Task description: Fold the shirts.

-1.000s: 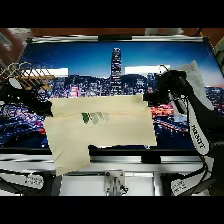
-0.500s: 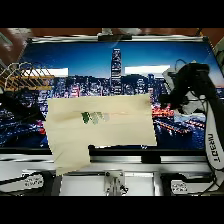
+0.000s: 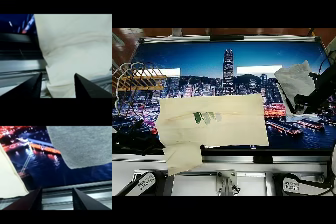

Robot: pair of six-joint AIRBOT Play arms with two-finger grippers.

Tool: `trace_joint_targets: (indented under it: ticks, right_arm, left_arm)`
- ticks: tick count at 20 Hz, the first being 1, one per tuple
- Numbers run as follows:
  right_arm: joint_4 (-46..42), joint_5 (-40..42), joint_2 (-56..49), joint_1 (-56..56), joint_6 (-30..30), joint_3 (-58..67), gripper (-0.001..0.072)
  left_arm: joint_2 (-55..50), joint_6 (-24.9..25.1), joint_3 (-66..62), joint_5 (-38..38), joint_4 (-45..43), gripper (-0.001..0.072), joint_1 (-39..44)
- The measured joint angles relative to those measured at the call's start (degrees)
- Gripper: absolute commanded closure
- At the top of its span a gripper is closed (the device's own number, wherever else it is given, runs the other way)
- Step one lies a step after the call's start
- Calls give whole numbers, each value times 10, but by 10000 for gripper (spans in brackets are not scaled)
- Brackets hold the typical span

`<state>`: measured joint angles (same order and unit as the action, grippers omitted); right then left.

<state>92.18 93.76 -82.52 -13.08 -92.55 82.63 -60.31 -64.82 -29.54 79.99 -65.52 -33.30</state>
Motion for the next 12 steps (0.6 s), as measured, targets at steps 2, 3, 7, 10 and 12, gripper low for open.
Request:
trace_joint_targets:
  ticks: [2,3,7,10,12]
  right_arm:
    - [8,-3,1,-3,-2,0,211]
    - [11,-3,2,-4,-2,0,211]
    - [14,-4,2,-6,-3,0,211]
    - [16,-3,2,-8,-3,0,211]
    - [16,0,2,-8,-3,-7,211]
  left_arm:
    - [0,12,12,-21,0,250,10]
    - [-2,17,16,-30,0,250,17]
    - [-21,24,23,-51,3,253,51]
    - [-30,25,26,-58,4,340,72]
    - [-34,27,32,-71,3,615,81]
